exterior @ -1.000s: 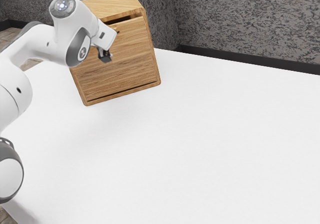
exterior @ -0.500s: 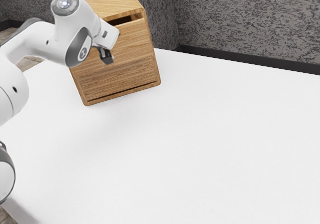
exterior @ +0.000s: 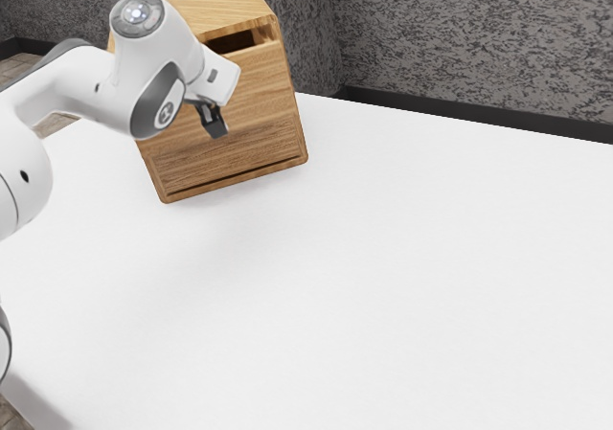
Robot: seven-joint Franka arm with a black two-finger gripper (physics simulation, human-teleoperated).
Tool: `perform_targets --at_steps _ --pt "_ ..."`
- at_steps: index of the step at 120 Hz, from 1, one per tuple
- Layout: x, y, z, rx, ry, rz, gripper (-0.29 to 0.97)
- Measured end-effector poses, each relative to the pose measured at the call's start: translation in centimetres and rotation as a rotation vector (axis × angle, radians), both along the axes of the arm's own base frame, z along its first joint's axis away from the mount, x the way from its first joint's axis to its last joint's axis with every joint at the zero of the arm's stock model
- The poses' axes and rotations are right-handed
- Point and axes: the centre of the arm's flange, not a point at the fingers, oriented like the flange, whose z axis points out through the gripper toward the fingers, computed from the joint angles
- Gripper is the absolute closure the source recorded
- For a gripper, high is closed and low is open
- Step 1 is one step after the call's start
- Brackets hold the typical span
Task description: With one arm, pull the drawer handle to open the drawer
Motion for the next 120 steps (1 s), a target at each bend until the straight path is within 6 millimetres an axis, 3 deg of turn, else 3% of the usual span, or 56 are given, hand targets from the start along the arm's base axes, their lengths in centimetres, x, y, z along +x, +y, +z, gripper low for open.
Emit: perform_targets --at_steps 28,38,65,120 --pt "-1.0 -1.7 0.0 0.001 0.008 0.013 0.01" --pt "-1.6 -2.3 0.4 -0.009 0.001 0.015 0.07" --pt "-2.4 -4.0 0.0 -0.025 0.008 0.018 0.00" --pt "-5.4 -8.5 0.2 -0.018 0.019 0.006 0.10"
